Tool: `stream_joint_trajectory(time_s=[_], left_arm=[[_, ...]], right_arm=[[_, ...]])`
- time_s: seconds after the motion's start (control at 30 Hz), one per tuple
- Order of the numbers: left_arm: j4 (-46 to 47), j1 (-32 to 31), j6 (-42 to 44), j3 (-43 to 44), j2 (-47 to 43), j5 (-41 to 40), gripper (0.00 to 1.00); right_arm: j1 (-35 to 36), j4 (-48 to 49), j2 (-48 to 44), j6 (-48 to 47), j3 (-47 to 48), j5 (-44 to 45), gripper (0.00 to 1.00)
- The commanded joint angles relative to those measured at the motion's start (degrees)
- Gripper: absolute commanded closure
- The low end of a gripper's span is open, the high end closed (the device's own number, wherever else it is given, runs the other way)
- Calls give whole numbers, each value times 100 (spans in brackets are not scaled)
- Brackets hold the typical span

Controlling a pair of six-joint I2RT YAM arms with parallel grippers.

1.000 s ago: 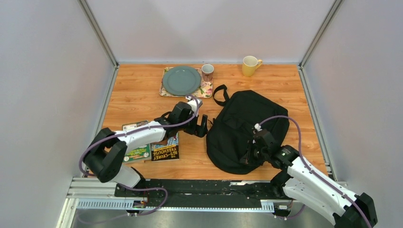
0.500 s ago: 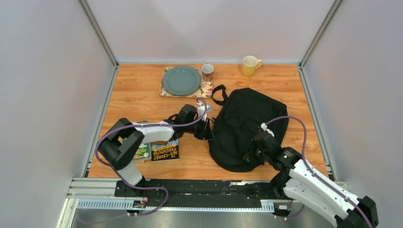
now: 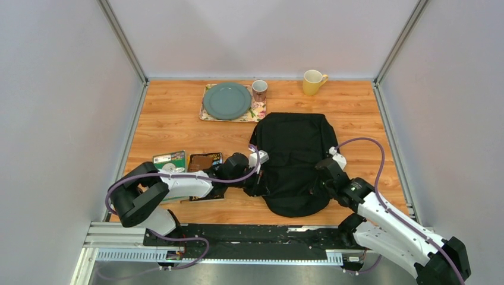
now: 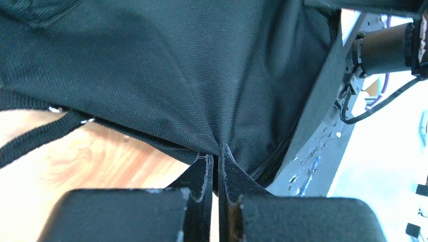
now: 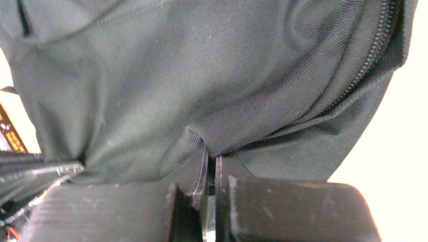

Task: Pack the student bag
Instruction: Move the student bag to the center of the board.

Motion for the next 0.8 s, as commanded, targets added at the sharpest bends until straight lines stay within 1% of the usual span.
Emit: stream_joint_trajectory(time_s=[0.0,0.2,0.33,0.43,0.47,0.53,0.6,0.67,0.77], left_arm=[[133,-542,-253,25,110,338,100],[133,-1210,-244,561,584,382,100],[221,-1387,-358,737,804,329,100],[423,-1553,-368,885,883,548,100],[249,-1632,-315,965,901,471,100],[20,-1712,-236,1140,927,147,100],[-25,-1721,-262,1141,937,40,100],[80,-1738,-279,1185,963,240,100],[-147,-1896,-130,1431,1086,303,100]], right_arm=[[-315,382,-41,-382,472,1096,100],[-904,276,372,-866,754,1368,100],[-1132,171,425,-1007,850,1535,100],[-1220,-13,390,-1025,903,1991,100],[-1247,-118,381,-1025,921,2036,100],[-1317,-93,328,-1033,903,1985,100],[-1387,266,328,-1244,842,1651,100],[-1405,486,468,-1306,833,1527,100],[-1475,601,854,-1517,1034,1509,100]])
